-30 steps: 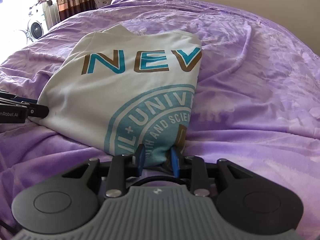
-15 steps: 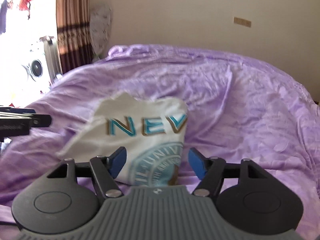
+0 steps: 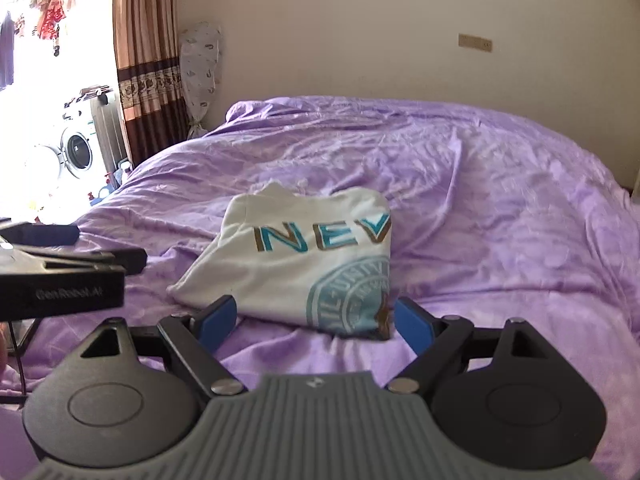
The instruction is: Fold small clothes
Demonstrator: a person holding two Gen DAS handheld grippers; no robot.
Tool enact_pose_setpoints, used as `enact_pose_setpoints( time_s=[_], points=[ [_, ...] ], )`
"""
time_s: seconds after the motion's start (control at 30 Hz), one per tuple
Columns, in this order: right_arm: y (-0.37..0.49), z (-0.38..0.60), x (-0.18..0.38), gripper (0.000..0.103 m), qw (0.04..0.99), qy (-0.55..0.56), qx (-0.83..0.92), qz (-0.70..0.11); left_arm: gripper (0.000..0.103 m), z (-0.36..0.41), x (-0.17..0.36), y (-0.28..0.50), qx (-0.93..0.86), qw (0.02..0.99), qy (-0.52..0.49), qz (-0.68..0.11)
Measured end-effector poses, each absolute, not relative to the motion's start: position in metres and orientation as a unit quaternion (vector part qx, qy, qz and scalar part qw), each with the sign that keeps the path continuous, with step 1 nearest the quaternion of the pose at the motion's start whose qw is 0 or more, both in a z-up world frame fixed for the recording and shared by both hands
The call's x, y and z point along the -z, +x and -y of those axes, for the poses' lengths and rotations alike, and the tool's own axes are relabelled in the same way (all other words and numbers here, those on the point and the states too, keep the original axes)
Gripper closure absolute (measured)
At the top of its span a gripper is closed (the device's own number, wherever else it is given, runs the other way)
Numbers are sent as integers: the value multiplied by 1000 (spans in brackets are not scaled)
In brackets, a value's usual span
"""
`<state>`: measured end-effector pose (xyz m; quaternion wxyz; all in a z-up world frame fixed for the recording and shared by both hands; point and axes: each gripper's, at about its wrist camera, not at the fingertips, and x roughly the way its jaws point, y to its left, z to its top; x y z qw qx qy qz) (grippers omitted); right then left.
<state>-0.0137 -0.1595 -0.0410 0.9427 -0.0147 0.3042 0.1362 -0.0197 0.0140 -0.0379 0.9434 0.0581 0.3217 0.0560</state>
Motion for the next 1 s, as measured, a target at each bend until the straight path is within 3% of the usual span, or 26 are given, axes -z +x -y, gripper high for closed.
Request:
enact_pose_setpoints(
  time_s=[0.3, 1.0],
  points=[
    [4, 153, 70, 21, 923, -32, -130, -360, 10, -18, 65, -10, -54, 920, 37, -387],
    [14, 152, 80, 21, 911, -31, -143, -385, 10, -19, 68, -7, -55, 915, 36, -398]
  ],
)
